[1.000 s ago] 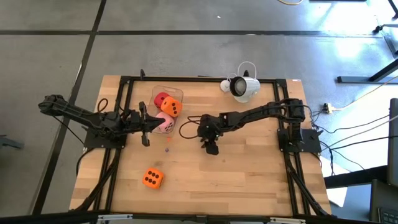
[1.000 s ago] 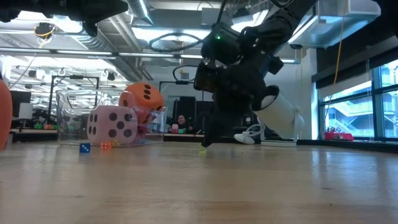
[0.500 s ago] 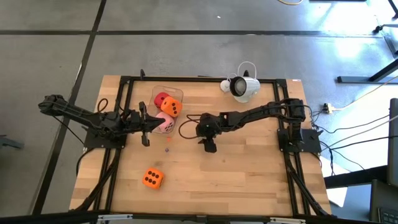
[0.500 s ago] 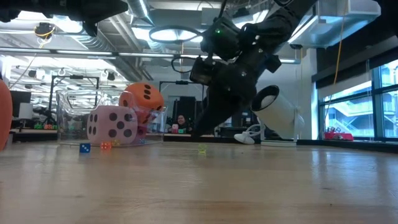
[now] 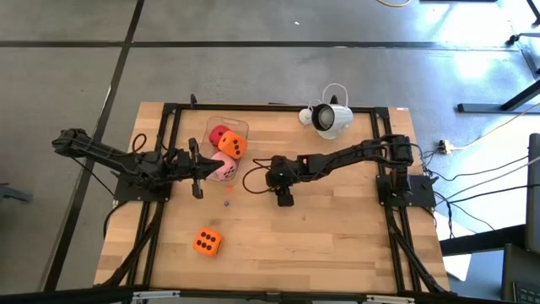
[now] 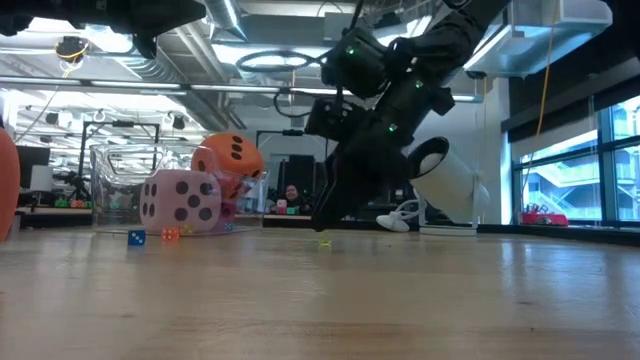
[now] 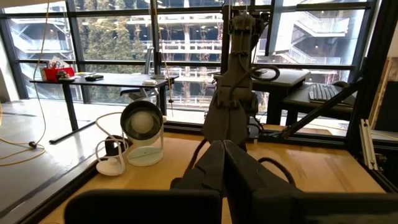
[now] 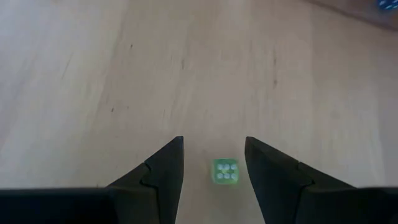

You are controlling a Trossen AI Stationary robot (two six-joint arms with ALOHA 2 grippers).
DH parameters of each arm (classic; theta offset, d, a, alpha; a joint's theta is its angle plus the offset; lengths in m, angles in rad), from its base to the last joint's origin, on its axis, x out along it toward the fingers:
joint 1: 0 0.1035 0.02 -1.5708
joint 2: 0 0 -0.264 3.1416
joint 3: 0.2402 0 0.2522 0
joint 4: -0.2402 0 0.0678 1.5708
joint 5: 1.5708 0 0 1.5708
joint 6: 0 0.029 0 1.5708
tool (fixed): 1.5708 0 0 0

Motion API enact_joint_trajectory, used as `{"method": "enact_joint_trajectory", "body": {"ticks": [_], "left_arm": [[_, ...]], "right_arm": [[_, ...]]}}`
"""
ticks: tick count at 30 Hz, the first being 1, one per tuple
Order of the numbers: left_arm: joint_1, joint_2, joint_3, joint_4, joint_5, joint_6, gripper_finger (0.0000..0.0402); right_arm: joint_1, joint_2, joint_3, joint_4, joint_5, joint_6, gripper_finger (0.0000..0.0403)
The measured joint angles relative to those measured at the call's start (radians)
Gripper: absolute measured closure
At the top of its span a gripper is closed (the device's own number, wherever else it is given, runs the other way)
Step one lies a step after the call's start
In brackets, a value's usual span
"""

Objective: Pick & Place Dice
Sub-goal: Put the small green die into the transparent bin

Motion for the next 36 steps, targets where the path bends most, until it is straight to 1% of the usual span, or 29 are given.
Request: {"method": "enact_joint_trajectory", "body": {"ticks": [6,19,23,25,30,33,36], "left_arm": [[0.0,0.0,0.0,0.0,0.0,0.0,0.0398],[0.0,0.0,0.0,0.0,0.0,0.0,0.0398],[0.0,0.0,0.0,0.0,0.0,0.0,0.0398],[0.0,0.0,0.0,0.0,0.0,0.0,0.0398],[0.0,0.0,0.0,0.0,0.0,0.0,0.0398],[0.0,0.0,0.0,0.0,0.0,0.0,0.0398],[0.0,0.0,0.0,0.0,0.0,0.0,0.0398]], "right_arm": [[0.001,0.029,0.0,-0.008,0.002,0.004,0.0231],[0.001,0.029,0.003,-0.034,0.002,-0.003,0.0235],[0.001,0.029,0.003,-0.041,-0.002,-0.012,0.026],[0.001,0.029,0.003,-0.044,-0.01,-0.016,0.0282],[0.002,0.029,0.003,-0.048,-0.025,-0.002,0.035],[0.0,0.026,0.001,-0.039,-0.083,0.018,0.0353],[0.008,0.013,-0.004,-0.013,-0.118,0.063,0.0353]]}}
